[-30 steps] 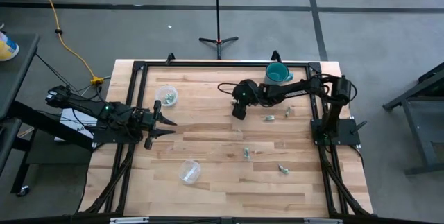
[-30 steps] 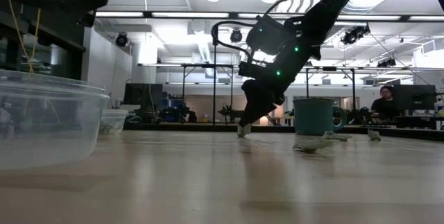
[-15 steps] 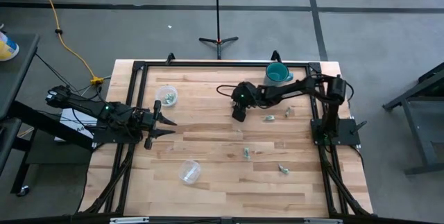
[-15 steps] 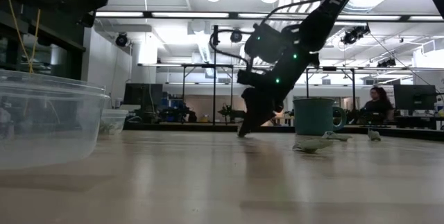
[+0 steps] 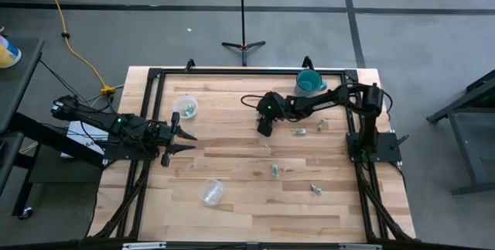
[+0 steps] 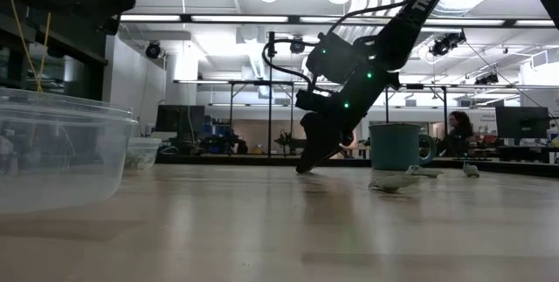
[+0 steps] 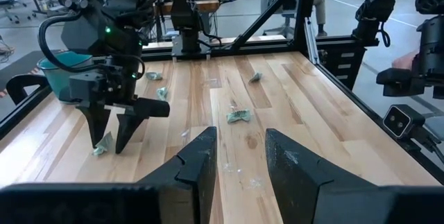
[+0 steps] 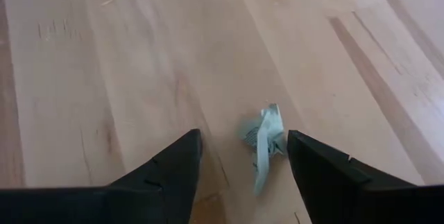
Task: Pick and place Stevia / Truvia into bins
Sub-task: Put the stevia packet into the bottom transparent container
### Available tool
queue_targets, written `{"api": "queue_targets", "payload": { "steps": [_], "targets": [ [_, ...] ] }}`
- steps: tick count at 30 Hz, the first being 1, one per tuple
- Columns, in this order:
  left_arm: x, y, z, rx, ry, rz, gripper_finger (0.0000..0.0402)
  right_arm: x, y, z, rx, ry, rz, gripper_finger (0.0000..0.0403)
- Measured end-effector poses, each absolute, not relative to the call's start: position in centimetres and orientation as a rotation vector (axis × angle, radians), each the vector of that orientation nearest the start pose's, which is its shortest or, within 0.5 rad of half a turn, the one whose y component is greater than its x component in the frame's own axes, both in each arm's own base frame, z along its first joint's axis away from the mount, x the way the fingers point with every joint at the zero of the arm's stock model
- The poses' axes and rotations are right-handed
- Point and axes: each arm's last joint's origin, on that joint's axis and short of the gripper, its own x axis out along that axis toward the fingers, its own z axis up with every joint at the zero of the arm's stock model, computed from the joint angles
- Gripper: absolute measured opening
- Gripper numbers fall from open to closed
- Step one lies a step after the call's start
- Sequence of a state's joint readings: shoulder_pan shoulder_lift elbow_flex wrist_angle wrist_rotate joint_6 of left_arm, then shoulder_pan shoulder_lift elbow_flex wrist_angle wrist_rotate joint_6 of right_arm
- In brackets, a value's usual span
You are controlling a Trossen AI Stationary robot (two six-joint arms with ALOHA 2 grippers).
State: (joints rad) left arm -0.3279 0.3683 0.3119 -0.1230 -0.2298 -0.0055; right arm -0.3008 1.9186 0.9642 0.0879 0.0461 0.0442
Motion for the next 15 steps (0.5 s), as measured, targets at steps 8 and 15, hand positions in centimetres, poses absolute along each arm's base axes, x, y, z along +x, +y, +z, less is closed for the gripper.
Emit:
{"api": "queue_targets", "payload": {
  "steps": [8, 15],
  "targets": [
    [11.20, -3.11, 22.73, 0.044, 0.175, -0.097, 0.0156, 34.63, -10.88, 11.27, 0.148, 0.859, -0.352, 0.0160],
    [11.19, -3.11, 22.66, 0.046, 0.182, -0.097, 0.0156, 34.62, -10.91, 11.25, 0.145, 0.861, -0.357, 0.0116]
  ]
}}
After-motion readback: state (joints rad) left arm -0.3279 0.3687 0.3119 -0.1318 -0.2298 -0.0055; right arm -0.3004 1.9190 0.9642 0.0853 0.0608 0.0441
